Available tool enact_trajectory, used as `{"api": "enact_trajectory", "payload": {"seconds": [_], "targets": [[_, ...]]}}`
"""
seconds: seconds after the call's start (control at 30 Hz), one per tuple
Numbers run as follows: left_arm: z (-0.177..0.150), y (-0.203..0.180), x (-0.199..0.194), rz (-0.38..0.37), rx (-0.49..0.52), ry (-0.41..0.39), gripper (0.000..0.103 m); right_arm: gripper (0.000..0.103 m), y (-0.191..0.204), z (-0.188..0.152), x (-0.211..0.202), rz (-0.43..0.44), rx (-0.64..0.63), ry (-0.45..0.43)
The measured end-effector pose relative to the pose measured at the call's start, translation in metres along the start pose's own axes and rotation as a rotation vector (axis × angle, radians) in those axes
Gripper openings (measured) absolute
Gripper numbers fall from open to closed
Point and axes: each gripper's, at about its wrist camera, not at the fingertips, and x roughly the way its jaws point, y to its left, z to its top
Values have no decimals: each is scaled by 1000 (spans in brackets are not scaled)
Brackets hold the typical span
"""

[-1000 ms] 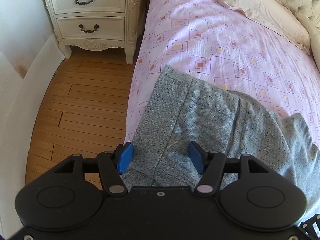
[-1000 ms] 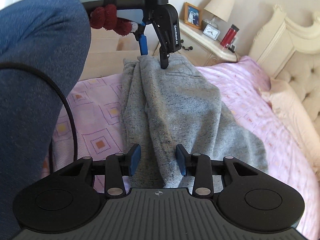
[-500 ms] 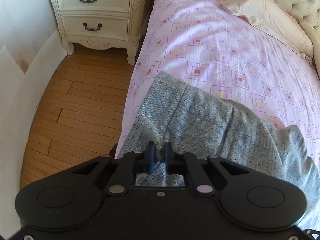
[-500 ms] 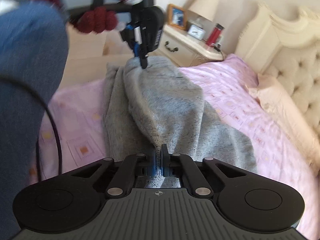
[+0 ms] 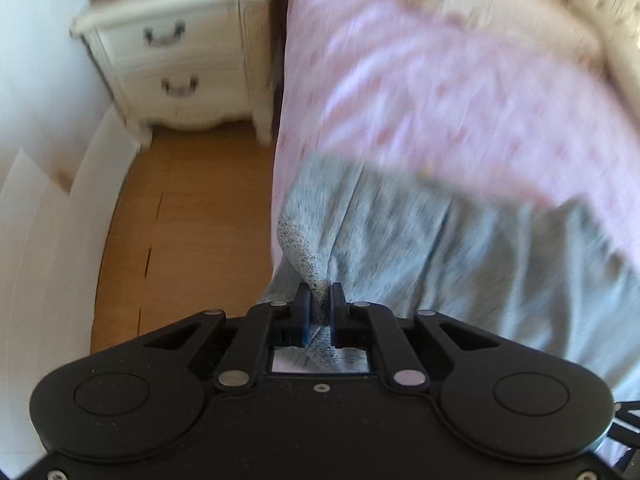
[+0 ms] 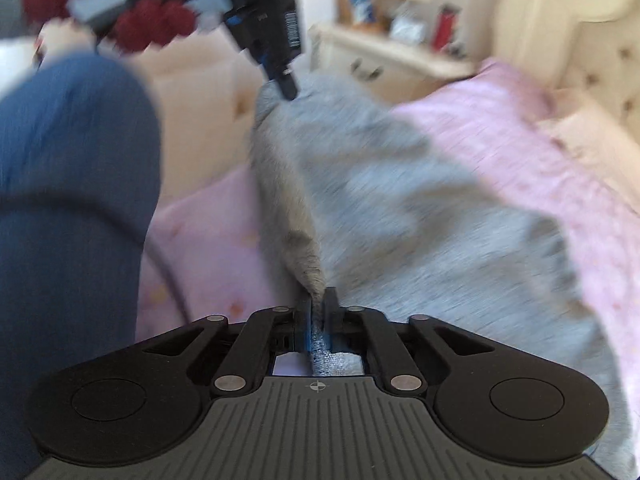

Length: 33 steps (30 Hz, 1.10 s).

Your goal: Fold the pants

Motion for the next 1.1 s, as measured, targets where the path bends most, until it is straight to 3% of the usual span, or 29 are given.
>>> {"api": "enact_trajectory", "payload": {"seconds": [0.1,0.13,0.27,0.4,0.5,0.53,0.67,0.73,0.8,0.9,1.0,1.1], "targets": [[-3,4,18,30,-22,51,20,16,-14,5,-14,58,85,-30],[-3,5,14,33,-26,41,20,21,-21,6,-23,75,131,-55],[4,-4,-17,63,-1,-35,25,22,-44,5,-35,56,248,-118],[5,-25,-39,94,42,-122,24,22,-58,-2,-24,37,337,-67],[0,-36,-38,108,94,-140,25,22,-55,-8,-11,55,324,39],[-1,-36,-33,108,100,-121,25,21,-51,-10,-6,61,307,77],[-6,-23,15,125,112,93,25,21,-47,-6,-7,54,295,78],[-8,-12,28,140,98,146,25,21,-51,-2,-12,56,314,58],[-5,-5,19,144,60,118,24,21,-55,-3,-23,25,333,3],[7,-10,-12,133,9,-4,24,21,-66,-6,-29,-34,395,-44],[16,-28,-34,73,-41,-111,30,21,-73,-12,-23,-61,416,-6],[22,-52,-38,-9,-79,-145,36,22,-72,-20,-14,-26,408,93]]}}
